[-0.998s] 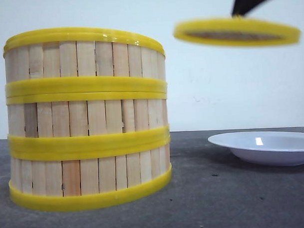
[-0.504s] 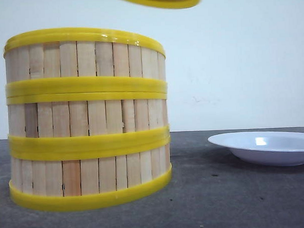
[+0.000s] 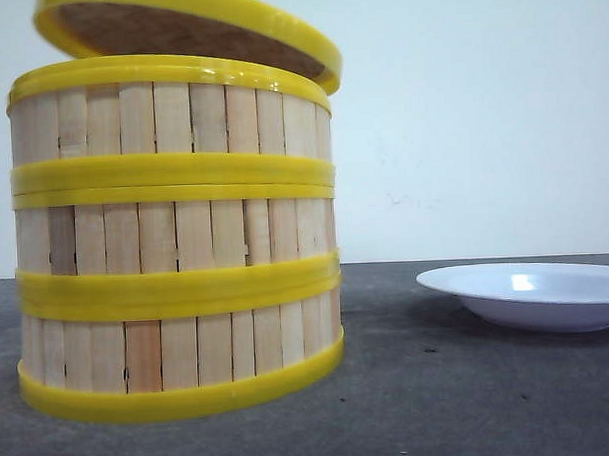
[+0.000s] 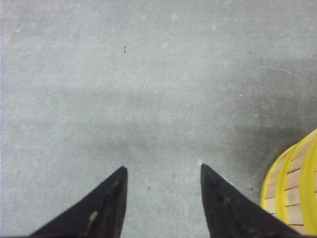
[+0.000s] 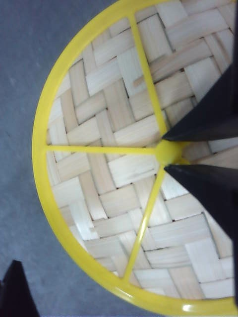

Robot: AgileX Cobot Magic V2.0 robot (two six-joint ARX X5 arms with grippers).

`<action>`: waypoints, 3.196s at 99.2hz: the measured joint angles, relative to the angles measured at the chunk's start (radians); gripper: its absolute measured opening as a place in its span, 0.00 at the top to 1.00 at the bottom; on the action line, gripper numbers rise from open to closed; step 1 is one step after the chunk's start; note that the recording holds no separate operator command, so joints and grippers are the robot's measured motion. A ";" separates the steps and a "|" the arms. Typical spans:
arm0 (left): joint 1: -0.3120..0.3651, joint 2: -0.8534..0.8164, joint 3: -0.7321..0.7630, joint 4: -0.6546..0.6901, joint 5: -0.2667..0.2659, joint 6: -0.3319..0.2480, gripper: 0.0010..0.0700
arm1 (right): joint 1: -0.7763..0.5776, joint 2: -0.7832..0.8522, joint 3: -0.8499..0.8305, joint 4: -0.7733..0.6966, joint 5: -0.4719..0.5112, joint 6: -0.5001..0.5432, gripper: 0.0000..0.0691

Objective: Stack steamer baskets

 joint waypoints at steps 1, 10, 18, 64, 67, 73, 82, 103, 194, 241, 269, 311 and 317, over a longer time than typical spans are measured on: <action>0.000 0.000 0.000 0.000 0.000 0.000 0.62 | 0.001 0.001 0.000 0.000 0.000 0.000 0.92; 0.000 0.000 0.000 0.000 0.000 0.000 0.62 | 0.005 0.007 0.000 -0.001 0.000 -0.001 0.92; 0.000 0.000 0.000 0.000 0.000 0.000 0.62 | 0.005 0.007 0.000 0.000 0.000 -0.002 0.92; 0.000 0.000 0.000 0.001 0.000 0.000 0.62 | 0.018 0.052 0.002 -0.008 -0.004 -0.008 0.93; 0.000 0.000 0.000 0.002 0.000 0.000 0.62 | 0.019 0.052 0.002 -0.008 -0.004 -0.011 0.93; 0.000 0.000 0.000 0.001 0.000 0.000 0.62 | 0.022 0.052 0.002 -0.009 -0.004 -0.015 0.93; 0.000 0.000 0.000 0.002 0.000 0.000 0.62 | 0.025 0.052 0.002 -0.013 -0.004 -0.022 0.93; 0.000 0.000 0.000 0.002 0.000 0.000 0.62 | 0.030 0.052 0.004 -0.022 -0.003 -0.030 0.93; 0.000 0.000 0.000 0.002 0.008 0.000 0.62 | -0.004 -0.037 0.004 -0.055 0.063 -0.048 0.41; -0.061 -0.074 -0.031 0.018 0.135 -0.001 0.62 | -0.343 -0.459 -0.381 -0.073 0.205 -0.040 0.41; -0.090 -0.238 -0.171 0.018 0.136 -0.021 0.62 | -0.592 -0.764 -0.760 -0.060 0.147 0.028 0.41; -0.090 -0.258 -0.187 0.025 0.136 -0.033 0.64 | -0.650 -0.954 -0.985 -0.060 0.131 0.094 0.41; -0.090 -0.255 -0.187 0.025 0.136 -0.037 0.75 | -0.650 -0.954 -0.985 -0.060 0.130 0.103 0.49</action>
